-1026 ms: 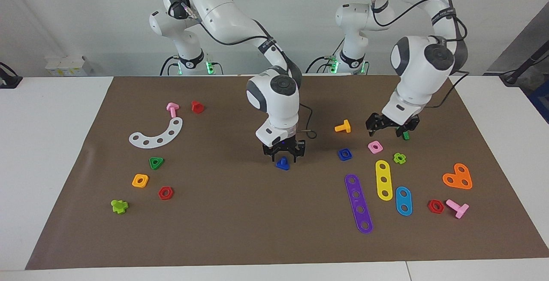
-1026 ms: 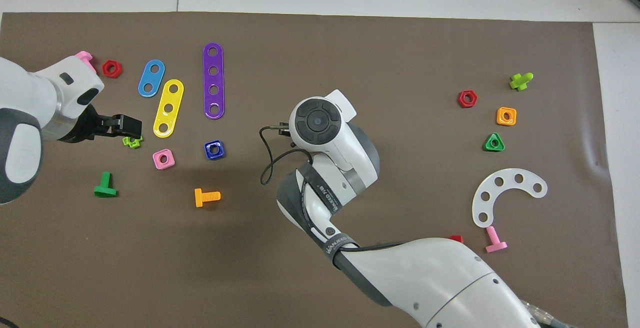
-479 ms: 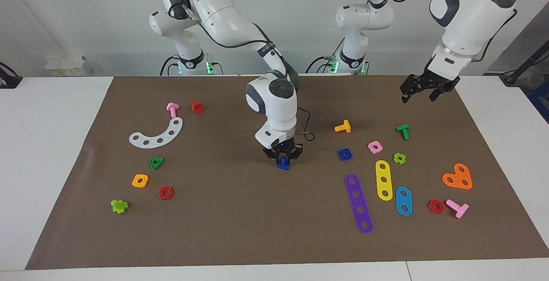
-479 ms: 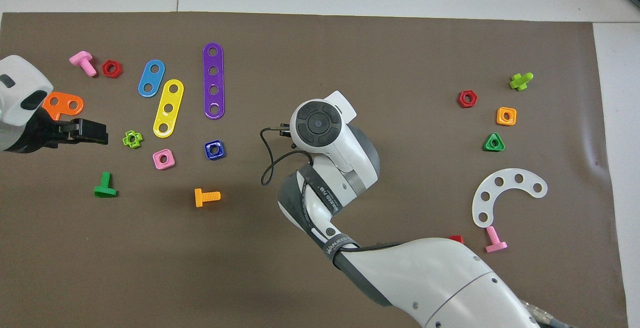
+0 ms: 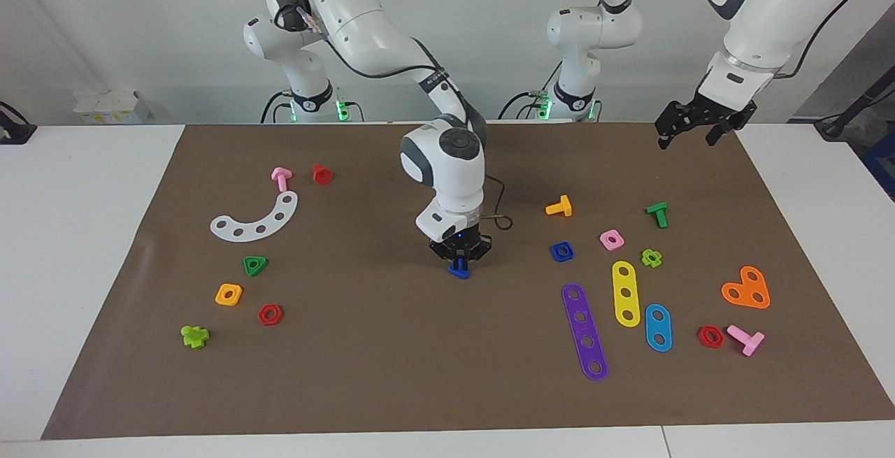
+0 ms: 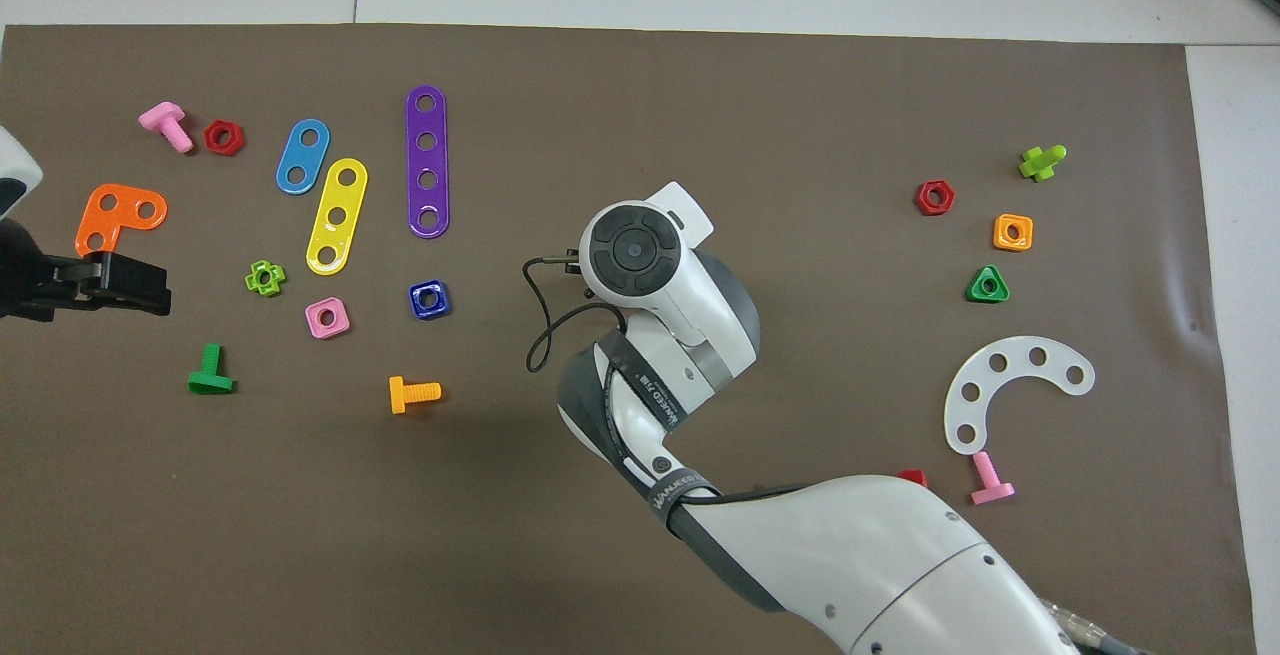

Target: Unscrew and place screws in storage area

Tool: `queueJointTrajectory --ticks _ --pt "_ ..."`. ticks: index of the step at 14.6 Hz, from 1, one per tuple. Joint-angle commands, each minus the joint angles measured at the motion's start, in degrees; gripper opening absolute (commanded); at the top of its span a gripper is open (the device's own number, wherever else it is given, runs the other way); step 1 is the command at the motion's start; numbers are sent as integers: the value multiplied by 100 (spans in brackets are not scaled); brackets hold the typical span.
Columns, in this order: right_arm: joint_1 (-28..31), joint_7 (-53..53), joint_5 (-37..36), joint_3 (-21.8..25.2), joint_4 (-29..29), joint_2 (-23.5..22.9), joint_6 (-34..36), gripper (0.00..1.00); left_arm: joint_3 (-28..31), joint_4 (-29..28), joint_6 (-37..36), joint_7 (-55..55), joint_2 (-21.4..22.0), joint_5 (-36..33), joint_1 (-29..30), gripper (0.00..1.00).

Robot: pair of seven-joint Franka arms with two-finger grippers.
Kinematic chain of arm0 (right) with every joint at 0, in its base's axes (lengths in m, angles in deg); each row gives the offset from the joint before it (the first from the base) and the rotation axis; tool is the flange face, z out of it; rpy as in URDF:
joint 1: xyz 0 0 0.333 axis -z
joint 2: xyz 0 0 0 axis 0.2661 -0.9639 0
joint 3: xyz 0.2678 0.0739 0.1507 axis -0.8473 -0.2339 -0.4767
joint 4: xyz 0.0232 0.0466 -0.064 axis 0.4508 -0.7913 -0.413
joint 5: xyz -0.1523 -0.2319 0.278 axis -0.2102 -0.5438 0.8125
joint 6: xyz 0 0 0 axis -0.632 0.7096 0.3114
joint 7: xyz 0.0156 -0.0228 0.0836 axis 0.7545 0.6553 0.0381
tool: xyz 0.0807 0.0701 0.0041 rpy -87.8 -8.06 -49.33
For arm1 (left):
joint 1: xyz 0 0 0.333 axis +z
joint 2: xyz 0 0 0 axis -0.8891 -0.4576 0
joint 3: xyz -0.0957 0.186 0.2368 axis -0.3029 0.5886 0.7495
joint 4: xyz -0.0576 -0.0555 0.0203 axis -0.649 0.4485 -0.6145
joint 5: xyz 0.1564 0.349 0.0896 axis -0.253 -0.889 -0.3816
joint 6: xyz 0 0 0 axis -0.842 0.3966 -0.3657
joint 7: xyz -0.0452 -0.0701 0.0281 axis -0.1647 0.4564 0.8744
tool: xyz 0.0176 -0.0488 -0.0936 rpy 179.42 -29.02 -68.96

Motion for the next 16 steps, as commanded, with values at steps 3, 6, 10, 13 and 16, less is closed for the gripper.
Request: queueJointTrajectory --ticks 3,6,10,13,16 --pt "661 -366 -146 78 -405 803 227 0 49 -19 20 54 109 234 -21 100" --pt "1224 -1332 -120 69 -1177 1453 368 0 49 -19 47 19 109 244 -21 100" --pt "1813 -2229 -41 61 -2013 1859 281 0 49 -71 152 19 118 244 -21 100" --pt "2288 -2774 -6 52 -2505 1991 -87 0 67 7 161 2 92 296 23 100" --pt "2657 -3266 179 52 -3007 2123 -501 0 111 192 144 10 30 472 58 100"
